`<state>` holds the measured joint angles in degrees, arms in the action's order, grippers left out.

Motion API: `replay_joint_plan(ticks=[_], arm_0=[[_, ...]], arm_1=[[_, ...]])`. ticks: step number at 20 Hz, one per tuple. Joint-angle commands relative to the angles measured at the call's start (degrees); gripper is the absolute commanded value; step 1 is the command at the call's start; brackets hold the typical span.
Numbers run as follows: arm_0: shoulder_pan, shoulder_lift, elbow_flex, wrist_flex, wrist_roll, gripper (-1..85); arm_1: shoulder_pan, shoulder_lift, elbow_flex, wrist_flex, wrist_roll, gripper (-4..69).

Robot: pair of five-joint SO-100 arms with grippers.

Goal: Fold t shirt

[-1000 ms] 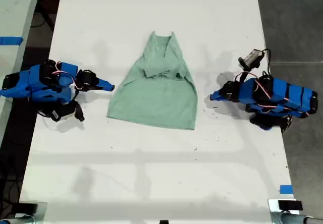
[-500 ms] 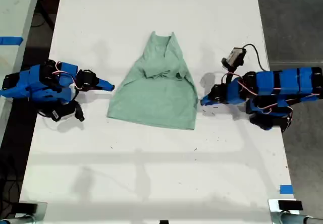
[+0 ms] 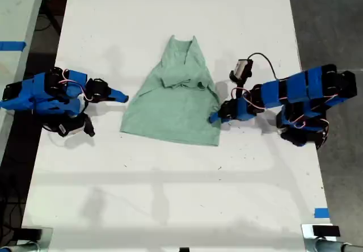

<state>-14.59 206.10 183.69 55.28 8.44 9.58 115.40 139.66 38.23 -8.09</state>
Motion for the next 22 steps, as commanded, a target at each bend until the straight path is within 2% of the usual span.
replay_joint_plan(ticks=[1,3,7,9,10,14,18,20,22], arm_0=[[-0.5,0.4,0.1,0.1,-1.0,-0.1],[-0.5,0.4,0.1,0.1,-1.0,-0.1],[-0.5,0.4,0.1,0.1,-1.0,-0.1],[-0.5,0.4,0.1,0.1,-1.0,-0.1],[-0.5,0.4,0.1,0.1,-1.0,-0.1],[-0.6,0.4,0.1,0.1,-1.0,-0.1],[-0.6,0.4,0.1,0.1,-1.0,-0.1],[-0.6,0.4,0.1,0.1,-1.0,-0.1],[-0.6,0.4,0.1,0.1,-1.0,-0.1]], arm_1=[[0.9,-1.4,-2.1,0.4,-2.8,1.5],[1.1,-2.3,-5.2,7.4,-3.3,1.5],[3.3,0.0,-10.5,26.1,-6.1,1.5],[5.9,3.6,-9.8,31.9,-8.1,1.5],[6.7,6.8,-9.1,32.7,-9.3,1.5],[4.7,15.7,-16.4,33.7,-11.0,1.5],[-2.6,9.8,-24.7,20.5,-11.9,1.5],[-4.0,0.7,-30.1,16.9,-12.2,1.5],[-4.4,-11.2,-38.6,15.9,-13.5,1.5]])
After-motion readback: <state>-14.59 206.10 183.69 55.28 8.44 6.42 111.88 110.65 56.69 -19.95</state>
